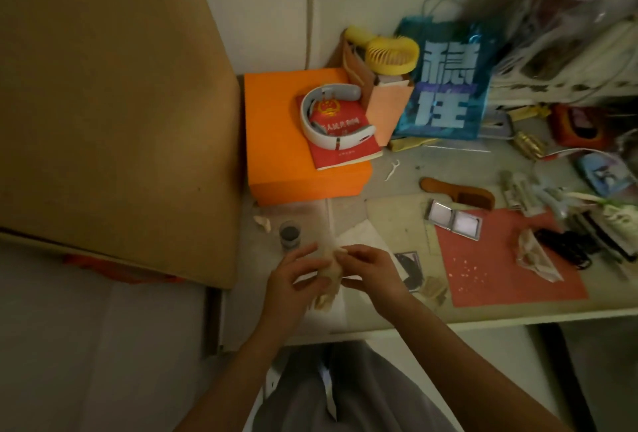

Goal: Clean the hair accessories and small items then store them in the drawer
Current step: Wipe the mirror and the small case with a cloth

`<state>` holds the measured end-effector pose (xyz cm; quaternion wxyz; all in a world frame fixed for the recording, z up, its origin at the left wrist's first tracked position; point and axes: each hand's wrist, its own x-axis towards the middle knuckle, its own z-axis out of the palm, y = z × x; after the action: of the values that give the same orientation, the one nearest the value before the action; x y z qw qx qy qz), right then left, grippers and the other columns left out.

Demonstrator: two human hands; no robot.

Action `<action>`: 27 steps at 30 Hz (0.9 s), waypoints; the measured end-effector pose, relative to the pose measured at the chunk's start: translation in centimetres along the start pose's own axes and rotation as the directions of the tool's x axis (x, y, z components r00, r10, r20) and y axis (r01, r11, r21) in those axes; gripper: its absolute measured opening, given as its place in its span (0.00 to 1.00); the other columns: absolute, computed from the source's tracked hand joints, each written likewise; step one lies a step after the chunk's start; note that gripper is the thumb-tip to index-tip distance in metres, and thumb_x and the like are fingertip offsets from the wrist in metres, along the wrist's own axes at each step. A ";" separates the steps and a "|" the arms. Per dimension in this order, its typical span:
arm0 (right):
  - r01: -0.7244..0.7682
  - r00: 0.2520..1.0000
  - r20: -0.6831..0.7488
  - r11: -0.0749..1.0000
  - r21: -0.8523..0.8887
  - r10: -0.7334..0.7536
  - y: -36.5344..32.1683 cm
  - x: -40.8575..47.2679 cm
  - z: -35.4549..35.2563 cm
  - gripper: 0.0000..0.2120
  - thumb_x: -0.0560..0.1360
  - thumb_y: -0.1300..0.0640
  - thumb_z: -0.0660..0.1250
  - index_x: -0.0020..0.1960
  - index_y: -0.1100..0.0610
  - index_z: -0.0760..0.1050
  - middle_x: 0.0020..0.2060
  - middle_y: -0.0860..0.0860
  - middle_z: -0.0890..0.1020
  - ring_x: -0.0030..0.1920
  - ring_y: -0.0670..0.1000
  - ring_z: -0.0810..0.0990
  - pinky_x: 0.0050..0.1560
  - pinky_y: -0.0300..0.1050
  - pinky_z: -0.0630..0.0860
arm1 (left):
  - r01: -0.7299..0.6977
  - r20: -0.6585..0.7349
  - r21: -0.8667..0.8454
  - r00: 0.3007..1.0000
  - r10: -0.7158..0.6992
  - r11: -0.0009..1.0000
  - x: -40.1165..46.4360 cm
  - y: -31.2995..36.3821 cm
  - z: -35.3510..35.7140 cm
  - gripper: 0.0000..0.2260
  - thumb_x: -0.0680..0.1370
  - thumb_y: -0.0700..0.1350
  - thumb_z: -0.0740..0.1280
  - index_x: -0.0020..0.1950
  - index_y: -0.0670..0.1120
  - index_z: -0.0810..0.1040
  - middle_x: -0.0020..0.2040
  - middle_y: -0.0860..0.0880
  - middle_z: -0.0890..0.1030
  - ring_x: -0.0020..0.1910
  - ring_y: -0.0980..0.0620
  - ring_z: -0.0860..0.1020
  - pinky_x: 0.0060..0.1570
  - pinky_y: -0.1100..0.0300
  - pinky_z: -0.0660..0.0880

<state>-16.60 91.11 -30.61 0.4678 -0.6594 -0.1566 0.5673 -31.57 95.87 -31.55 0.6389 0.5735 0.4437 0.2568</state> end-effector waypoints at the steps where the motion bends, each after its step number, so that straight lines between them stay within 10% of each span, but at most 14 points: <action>1: 0.010 1.000 -0.015 0.999 0.035 -0.010 -0.4 -0.3 -0.4 0.06 0.76 0.60 0.67 0.50 0.61 0.80 0.43 0.57 0.84 0.44 0.54 0.84 0.44 0.45 0.81 | 0.007 -0.013 -0.016 1.000 -0.007 1.000 0.1 0.4 0.4 0.13 0.71 0.33 0.71 0.50 0.50 0.79 0.58 0.58 0.76 0.56 0.56 0.78 0.49 0.63 0.79; 16: 0.101 0.979 -0.204 0.933 0.347 -0.030 -2.4 -3.4 -6.1 0.04 0.76 0.59 0.67 0.45 0.59 0.79 0.41 0.54 0.83 0.43 0.50 0.83 0.41 0.40 0.78 | 0.067 0.198 0.094 0.977 -0.084 0.993 3.4 4.5 6.6 0.08 0.73 0.38 0.71 0.45 0.52 0.80 0.40 0.59 0.82 0.40 0.63 0.81 0.35 0.71 0.75; 27: 0.095 0.934 -0.349 0.890 0.445 0.075 -2.9 -0.8 -16.8 0.07 0.77 0.62 0.66 0.51 0.64 0.78 0.44 0.59 0.84 0.44 0.55 0.84 0.42 0.46 0.80 | 0.075 0.242 0.188 0.963 -0.120 0.979 7.6 4.2 17.1 0.05 0.73 0.40 0.72 0.46 0.49 0.82 0.42 0.52 0.83 0.43 0.54 0.82 0.43 0.62 0.79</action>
<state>-0.91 84.62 -29.15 0.6325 -0.6224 0.0646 0.4564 -12.43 94.47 -30.46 0.6485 0.6334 0.4079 0.1093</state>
